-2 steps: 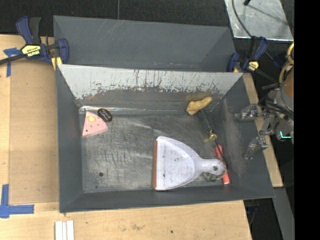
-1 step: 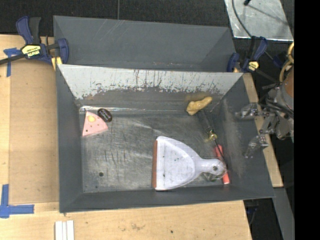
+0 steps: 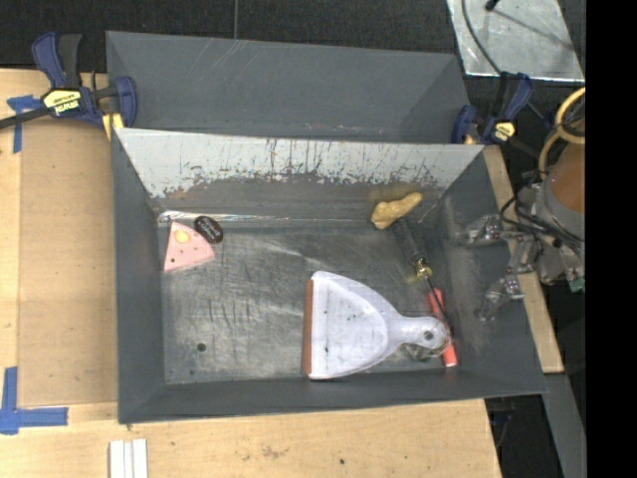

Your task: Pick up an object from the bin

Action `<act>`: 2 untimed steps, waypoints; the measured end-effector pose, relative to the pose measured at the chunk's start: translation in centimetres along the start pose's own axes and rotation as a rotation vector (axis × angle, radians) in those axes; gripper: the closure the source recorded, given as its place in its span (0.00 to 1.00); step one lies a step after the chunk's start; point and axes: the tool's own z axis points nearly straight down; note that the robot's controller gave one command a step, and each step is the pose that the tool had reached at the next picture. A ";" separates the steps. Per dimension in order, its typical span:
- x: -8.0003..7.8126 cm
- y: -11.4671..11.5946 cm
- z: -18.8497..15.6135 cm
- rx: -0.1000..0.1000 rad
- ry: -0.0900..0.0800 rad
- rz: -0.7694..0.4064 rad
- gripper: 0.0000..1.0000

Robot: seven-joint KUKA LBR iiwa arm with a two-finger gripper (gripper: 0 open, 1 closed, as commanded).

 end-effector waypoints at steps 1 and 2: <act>-2.2 1.4 4.0 -0.004 0.008 -0.100 0.00; -1.1 1.4 4.2 -0.003 0.005 -0.157 0.00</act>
Offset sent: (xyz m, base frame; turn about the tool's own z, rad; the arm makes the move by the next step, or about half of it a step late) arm -0.0097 0.0142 -0.0526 -0.2603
